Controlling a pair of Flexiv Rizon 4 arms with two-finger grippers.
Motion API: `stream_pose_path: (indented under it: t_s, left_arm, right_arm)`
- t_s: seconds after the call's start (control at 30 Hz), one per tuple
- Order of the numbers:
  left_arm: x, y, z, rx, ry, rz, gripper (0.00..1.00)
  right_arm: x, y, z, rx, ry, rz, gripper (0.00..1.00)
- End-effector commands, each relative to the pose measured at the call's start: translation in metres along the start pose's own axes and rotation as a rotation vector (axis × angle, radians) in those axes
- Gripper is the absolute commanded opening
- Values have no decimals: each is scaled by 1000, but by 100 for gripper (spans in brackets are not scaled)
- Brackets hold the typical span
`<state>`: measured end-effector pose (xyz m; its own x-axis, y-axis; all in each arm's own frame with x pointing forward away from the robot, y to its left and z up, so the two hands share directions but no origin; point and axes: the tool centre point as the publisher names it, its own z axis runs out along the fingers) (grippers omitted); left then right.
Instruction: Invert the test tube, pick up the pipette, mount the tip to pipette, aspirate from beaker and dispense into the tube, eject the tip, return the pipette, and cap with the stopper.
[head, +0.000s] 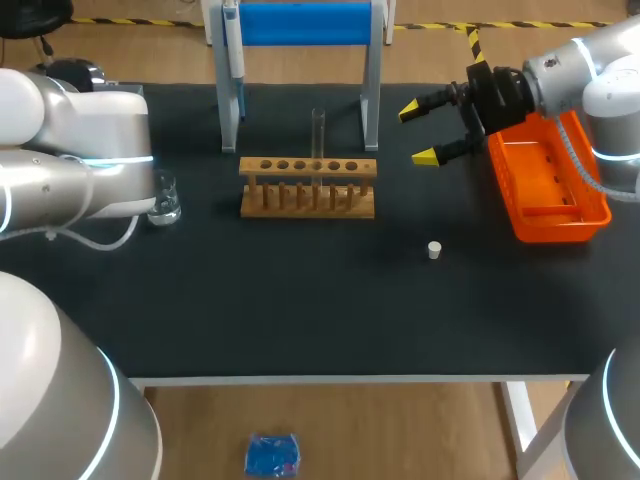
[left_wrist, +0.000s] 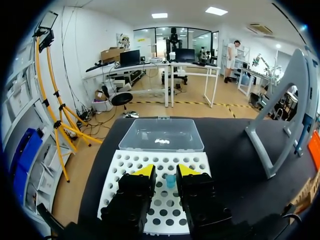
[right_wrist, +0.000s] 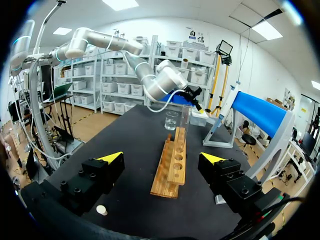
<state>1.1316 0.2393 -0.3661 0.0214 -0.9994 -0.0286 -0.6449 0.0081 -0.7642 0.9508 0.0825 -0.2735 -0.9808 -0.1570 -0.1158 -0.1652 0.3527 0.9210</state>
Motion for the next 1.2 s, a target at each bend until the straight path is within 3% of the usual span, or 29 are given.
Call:
stream_pose_path:
  t_s: [0.03,0.3,0.5,1.2]
  left_arm:
    - [0,-2,3,-14,-1,5,25]
    - [2,0,5,-21,-2,16,18]
    - [2,0,6,-23,-5,19,0]
    - [-1,-3,-2,-17,-19,15,0]
  right_arm:
    - [0,0,-1,2,1,1,100]
    - [0,0,-1,2,1,1,100]
    - [0,0,-1,2,1,1,100]
    - [0,0,-1,2,1,1,100]
